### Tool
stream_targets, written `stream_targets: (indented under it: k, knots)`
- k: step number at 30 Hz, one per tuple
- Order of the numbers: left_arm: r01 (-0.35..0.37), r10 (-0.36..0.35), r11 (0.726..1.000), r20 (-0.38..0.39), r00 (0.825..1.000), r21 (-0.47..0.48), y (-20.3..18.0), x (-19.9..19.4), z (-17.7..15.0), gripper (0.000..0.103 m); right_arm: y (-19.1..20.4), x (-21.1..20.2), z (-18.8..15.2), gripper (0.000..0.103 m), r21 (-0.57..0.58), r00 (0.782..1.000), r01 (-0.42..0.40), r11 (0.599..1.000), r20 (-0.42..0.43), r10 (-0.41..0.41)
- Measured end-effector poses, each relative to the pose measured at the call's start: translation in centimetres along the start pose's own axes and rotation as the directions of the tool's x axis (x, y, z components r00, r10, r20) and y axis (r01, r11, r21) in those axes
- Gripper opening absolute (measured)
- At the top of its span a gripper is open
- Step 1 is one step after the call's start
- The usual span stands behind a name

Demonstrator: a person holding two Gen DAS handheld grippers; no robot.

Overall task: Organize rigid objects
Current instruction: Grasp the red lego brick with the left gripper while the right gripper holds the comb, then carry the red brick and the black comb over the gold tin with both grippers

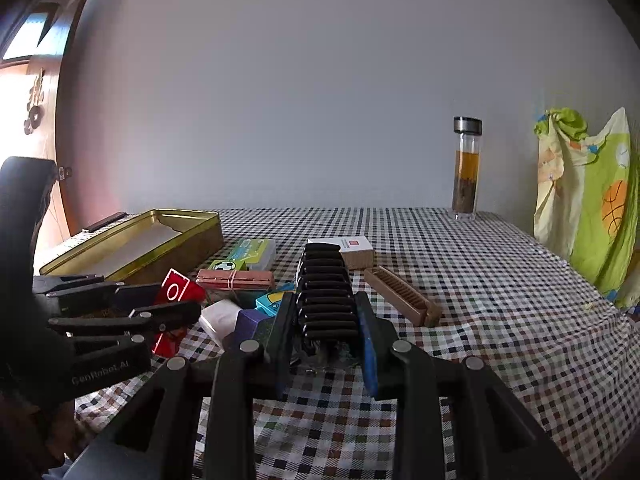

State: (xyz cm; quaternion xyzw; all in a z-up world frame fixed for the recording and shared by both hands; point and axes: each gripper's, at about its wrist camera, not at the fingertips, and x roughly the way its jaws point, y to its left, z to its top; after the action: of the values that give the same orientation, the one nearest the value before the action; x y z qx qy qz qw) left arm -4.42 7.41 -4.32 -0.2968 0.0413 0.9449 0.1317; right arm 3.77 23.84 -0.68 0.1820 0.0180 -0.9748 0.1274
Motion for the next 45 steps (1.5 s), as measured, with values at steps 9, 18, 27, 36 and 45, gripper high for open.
stream_targets:
  k: [9,18,27,36,45]
  knots:
    - [-0.045,0.047,0.999,0.062,0.997,-0.019,0.3,-0.9,-0.2,0.031,0.1,-0.3,0.1,0.031,0.000,1.000,0.000,1.000,0.016,0.000]
    - [-0.090,0.094,0.995,0.119,0.988,-0.041,0.4,-1.7,-0.3,0.031,0.3,-0.8,0.0,0.031,-0.006,0.999,-0.001,1.000,0.047,0.001]
    - [-0.115,0.121,0.992,0.157,0.980,-0.047,0.4,-2.4,-0.6,0.031,0.3,-1.1,-0.1,0.031,-0.015,0.998,0.000,1.000,0.071,0.001]
    - [-0.136,0.144,0.989,0.185,0.972,-0.055,0.5,-3.0,-0.8,0.031,0.4,-1.8,-0.3,0.031,-0.030,0.996,-0.001,1.000,0.092,0.003]
    - [-0.150,0.160,0.987,0.210,0.964,-0.066,0.6,-3.7,-1.0,0.031,0.6,-2.2,-0.3,0.031,-0.044,0.993,-0.003,0.999,0.117,0.008]
